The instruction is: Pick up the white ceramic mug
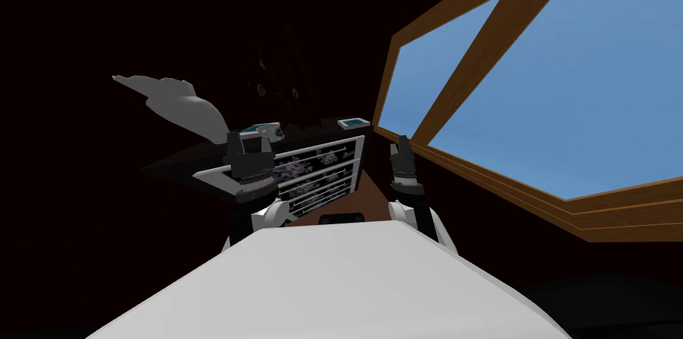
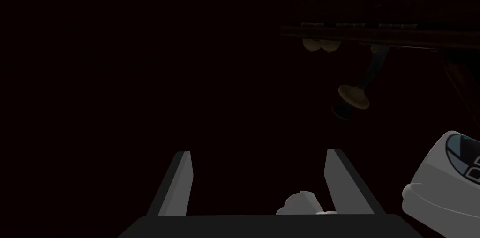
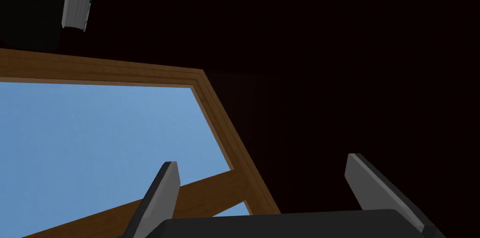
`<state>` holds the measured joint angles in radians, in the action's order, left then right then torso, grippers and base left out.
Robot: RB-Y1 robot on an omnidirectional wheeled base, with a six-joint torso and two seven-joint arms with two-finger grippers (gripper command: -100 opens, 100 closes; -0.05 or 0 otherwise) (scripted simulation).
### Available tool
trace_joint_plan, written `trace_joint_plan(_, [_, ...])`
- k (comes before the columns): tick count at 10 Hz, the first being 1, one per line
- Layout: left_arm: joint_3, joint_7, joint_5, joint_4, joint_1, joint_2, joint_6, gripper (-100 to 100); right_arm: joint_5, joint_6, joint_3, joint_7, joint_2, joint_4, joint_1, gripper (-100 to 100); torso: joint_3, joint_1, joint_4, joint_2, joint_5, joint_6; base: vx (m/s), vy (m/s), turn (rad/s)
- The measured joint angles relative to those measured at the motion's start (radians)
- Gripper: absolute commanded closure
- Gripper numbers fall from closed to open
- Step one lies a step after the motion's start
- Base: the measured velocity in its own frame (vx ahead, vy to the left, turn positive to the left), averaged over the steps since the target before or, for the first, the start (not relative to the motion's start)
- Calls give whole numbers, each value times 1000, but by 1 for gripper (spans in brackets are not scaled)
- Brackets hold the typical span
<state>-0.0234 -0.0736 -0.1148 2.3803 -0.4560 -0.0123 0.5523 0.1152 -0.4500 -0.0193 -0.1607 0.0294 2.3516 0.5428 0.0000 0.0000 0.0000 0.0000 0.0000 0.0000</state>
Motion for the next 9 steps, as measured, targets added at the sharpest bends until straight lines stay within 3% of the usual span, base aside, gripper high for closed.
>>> trace_joint_plan(3, [2,-4,17,6,47,-65,-73,-100,0,0,0,0,0,0,0,0,1,0,0,2,0,0,-27,2,54])
trace_joint_plan(9, [25,1,34,25,137,-116,-239,-100,0,0,0,0,0,0,0,0,1,0,0,1,0,0,-22,3,57])
